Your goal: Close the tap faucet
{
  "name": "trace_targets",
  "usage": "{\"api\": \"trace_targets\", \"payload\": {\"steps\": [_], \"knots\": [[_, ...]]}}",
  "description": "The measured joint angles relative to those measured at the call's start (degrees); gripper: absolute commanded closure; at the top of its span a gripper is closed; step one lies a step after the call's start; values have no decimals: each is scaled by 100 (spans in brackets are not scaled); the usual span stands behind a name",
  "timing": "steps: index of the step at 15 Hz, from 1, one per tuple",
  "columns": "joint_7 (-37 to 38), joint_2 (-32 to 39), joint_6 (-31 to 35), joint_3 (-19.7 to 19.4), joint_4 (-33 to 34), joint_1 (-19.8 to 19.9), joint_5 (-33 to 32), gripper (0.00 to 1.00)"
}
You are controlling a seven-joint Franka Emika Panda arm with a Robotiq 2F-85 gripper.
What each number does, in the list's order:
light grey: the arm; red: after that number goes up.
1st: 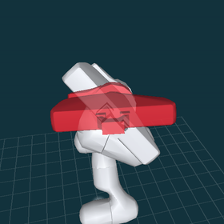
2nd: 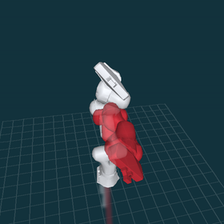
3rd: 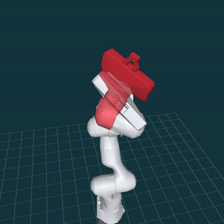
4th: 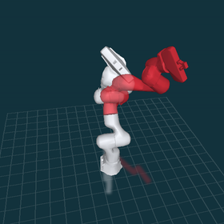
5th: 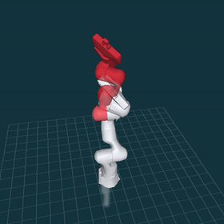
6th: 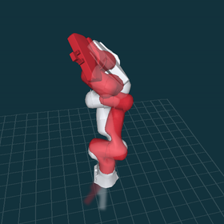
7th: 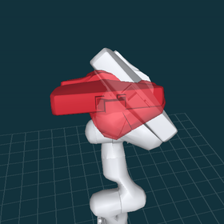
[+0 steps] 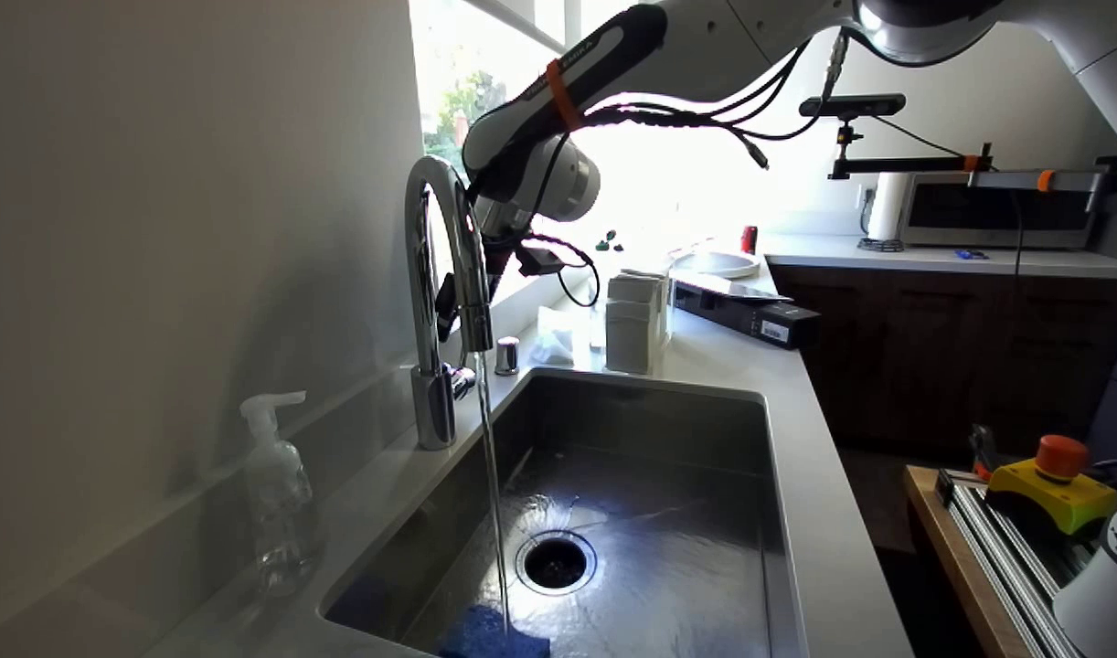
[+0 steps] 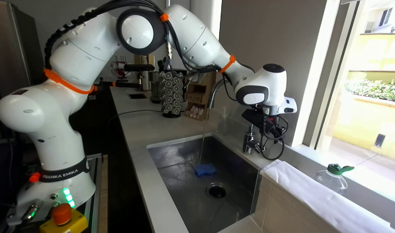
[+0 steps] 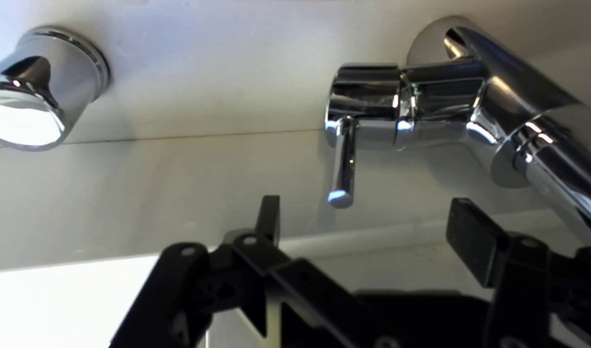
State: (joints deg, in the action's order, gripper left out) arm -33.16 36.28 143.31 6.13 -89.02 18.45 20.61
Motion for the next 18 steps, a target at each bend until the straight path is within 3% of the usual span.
{"api": "trace_targets", "payload": {"steps": [5, 8, 13, 14, 16, 18], "knots": [[1, 0, -177, -44, 15, 6, -257, 15], [1, 0, -220, -54, 20, 10, -352, 43], [0, -3, -231, -53, 22, 21, -395, 60], [-3, -5, -231, -52, 22, 22, -395, 78], [-9, -11, -232, -51, 22, 22, -395, 81], [-28, -17, -234, -50, 22, 22, -396, 91]]}}
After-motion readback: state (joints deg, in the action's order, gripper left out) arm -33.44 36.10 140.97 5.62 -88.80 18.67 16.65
